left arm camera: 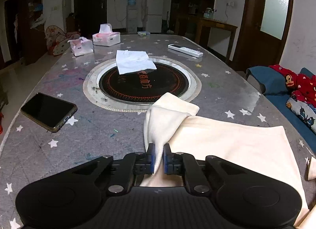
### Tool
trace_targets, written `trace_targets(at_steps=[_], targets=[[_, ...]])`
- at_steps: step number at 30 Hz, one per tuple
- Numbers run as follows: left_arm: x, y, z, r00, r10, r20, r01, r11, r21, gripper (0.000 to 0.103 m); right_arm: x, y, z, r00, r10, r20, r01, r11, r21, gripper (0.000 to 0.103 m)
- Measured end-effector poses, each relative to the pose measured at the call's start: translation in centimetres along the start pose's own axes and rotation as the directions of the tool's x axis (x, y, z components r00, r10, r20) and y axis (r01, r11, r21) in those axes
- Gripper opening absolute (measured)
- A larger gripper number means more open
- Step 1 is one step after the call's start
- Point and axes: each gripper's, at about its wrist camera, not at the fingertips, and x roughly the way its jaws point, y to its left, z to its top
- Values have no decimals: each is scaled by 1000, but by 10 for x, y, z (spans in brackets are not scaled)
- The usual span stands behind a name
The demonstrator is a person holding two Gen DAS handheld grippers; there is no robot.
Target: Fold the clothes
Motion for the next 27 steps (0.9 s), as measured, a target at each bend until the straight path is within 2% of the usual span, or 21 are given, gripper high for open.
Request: trace_targets(at_steps=[16, 27], targets=[[-41, 3, -5, 996, 44, 74, -43, 999, -13, 6, -14, -2, 2, 999, -20, 33, 20, 1000, -15, 10], [-93, 19, -25, 988, 83, 129, -73, 994, -78, 5, -20, -3, 1, 999, -31, 42, 33, 999, -35, 10]])
